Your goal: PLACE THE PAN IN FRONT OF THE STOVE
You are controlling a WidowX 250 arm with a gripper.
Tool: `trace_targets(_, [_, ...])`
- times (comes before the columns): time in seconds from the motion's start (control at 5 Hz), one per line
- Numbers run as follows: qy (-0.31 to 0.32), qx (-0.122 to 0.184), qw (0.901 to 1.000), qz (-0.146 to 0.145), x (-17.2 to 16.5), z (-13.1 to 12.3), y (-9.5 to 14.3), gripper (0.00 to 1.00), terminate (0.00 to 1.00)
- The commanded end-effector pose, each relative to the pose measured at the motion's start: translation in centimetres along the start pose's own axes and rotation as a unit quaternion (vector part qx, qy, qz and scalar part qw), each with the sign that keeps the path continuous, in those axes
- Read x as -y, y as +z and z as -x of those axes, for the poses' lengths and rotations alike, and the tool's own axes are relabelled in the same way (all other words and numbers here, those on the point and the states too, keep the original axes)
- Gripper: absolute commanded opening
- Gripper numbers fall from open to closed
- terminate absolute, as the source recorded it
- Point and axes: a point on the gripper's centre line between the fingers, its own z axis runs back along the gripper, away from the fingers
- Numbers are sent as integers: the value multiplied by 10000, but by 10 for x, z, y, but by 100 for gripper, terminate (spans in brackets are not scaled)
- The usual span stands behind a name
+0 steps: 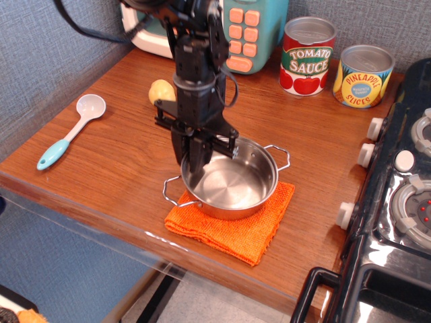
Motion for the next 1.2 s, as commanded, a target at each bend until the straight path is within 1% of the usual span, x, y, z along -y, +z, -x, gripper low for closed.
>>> trace_targets(0.0, [-119, 582, 9980, 229, 1, -3, 53, 0, 0])
trace_targets(0.2, [12, 790, 9959, 443, 7, -25, 68, 0, 0])
trace_targets(0.4, [289, 816, 9953, 429, -3, -56, 65, 0, 0])
trace_targets(0.6, [591, 706, 9951, 347, -21, -80, 48, 0, 0])
trace_targets(0.8, [645, 532, 9962, 243, -26, -91, 28, 0, 0])
trace_targets(1.0, [622, 380, 9972, 181, -23, -96, 8, 0, 0])
